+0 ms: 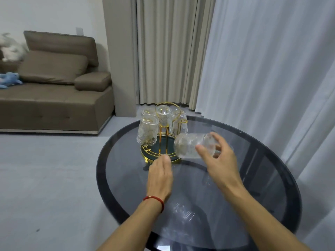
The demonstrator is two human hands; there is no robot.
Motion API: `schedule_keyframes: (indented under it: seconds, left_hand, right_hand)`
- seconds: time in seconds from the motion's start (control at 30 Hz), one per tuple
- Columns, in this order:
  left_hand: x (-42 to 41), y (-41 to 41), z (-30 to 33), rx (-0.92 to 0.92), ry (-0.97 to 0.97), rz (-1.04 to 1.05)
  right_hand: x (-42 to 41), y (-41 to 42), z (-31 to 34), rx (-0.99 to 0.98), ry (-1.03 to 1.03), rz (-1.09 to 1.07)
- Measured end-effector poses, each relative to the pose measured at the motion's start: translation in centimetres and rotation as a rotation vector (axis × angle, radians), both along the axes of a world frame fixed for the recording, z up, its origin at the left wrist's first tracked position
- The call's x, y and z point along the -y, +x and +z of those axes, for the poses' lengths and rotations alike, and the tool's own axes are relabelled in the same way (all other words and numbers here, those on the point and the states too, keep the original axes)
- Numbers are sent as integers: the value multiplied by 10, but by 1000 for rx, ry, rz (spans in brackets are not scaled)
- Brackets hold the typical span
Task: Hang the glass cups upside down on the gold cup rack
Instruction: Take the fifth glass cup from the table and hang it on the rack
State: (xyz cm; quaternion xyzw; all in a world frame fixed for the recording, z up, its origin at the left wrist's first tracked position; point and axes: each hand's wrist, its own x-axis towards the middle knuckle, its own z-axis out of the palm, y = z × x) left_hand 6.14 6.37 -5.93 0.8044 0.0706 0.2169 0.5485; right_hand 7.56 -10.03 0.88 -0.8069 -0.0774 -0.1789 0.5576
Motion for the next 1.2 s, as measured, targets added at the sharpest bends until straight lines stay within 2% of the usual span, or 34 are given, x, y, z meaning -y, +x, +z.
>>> schedule_keyframes:
  seconds: [0.03, 0.1, 0.17, 0.23, 0.4, 0.63, 0.93, 1.2]
  left_hand:
    - [-3, 4, -11, -30, 219, 23]
    - [-7, 11, -32, -148, 530, 17]
    - [-9, 14, -45, -203, 683, -5]
    - [-7, 16, -48, -193, 743, -15]
    - [-6, 20, -54, -238, 811, -5]
    - [-7, 28, -55, -289, 882, -1]
    - [-6, 28, -58, -298, 853, -21]
    - [-6, 31, -57, -294, 851, -32]
  right_hand:
    - [-1, 8, 10, 28, -6, -41]
    - [-2, 28, 29, 80, -52, -94]
    - [-5, 49, 47, 96, -120, -98]
    - [-11, 67, 62, 72, -192, -75]
    - [-28, 94, 77, 51, -394, -36]
    - [-46, 110, 66, 14, -489, -11]
    - [-64, 124, 51, 54, -687, -22]
    - [-67, 130, 32, 109, -714, -41]
